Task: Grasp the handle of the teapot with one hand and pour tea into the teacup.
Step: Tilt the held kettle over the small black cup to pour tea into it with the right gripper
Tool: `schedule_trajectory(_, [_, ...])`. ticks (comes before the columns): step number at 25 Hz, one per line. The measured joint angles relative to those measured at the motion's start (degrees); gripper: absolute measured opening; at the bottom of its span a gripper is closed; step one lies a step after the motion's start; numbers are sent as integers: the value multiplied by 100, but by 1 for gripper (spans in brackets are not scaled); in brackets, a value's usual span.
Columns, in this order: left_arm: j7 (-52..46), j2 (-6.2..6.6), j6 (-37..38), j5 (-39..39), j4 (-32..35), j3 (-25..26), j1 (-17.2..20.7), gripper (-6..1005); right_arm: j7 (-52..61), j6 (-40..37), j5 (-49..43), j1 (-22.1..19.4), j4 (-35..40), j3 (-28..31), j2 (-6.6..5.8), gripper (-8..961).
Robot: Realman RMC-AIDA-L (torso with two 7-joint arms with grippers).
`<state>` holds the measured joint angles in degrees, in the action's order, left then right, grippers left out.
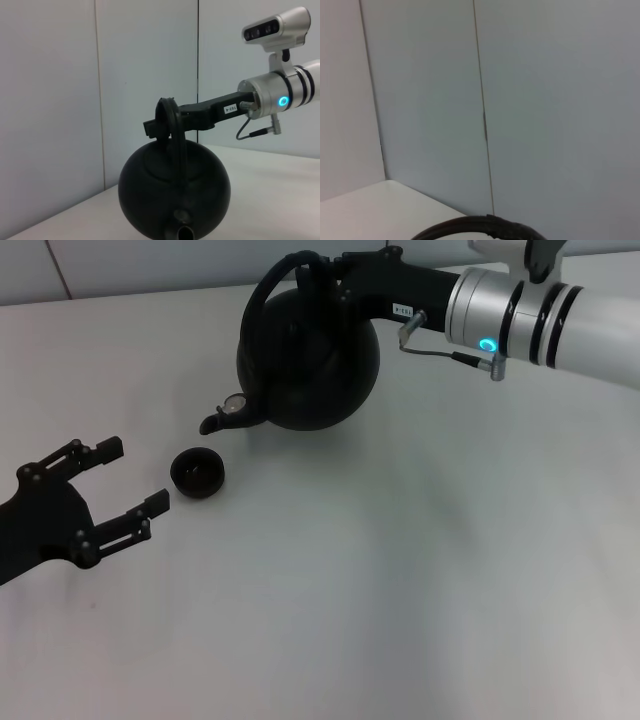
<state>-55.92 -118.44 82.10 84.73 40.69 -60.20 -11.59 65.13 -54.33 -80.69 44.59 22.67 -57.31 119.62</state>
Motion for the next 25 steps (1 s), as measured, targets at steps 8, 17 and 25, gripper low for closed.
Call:
schedule_trajectory(8, [3, 11, 16, 0, 0, 0, 16, 809, -1, 159, -2, 62, -9, -152, 0, 168])
schedule_trajectory(17, [12, 14, 17, 0, 0, 0, 17, 809, -1, 270, 5, 131, -4, -231, 0, 167])
schedule_trajectory(25, [12, 14, 17, 0, 0, 0, 13, 809, -1, 369, 5, 183, 3, -302, 0, 168])
